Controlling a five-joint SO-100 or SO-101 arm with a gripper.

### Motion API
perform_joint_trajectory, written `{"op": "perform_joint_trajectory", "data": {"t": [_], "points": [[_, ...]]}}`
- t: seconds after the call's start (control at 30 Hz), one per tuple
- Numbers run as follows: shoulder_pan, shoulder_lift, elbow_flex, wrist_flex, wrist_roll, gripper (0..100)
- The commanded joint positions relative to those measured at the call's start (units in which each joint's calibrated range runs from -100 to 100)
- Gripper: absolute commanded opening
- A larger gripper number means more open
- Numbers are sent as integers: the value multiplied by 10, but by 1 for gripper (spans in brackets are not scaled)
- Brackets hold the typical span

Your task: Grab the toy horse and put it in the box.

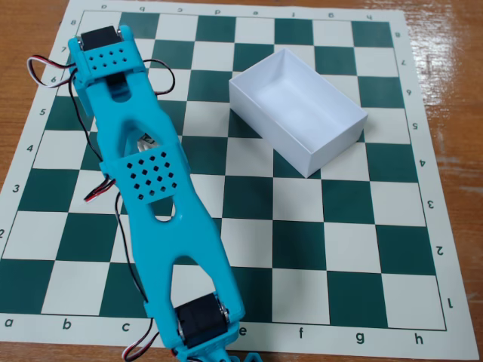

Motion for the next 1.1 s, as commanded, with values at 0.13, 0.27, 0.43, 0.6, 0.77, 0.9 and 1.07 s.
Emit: {"op": "perform_joint_trajectory", "data": {"t": [0.13,0.27,0.43,0.6,0.77,0.9,1.07], "points": [[5,14,-49,3,-1,33],[3,20,-76,3,1,33],[0,57,-149,3,14,33],[-5,72,-169,3,8,30],[-10,74,-170,3,8,12],[-11,83,-174,2,10,0],[-2,94,-179,2,13,0]]}}
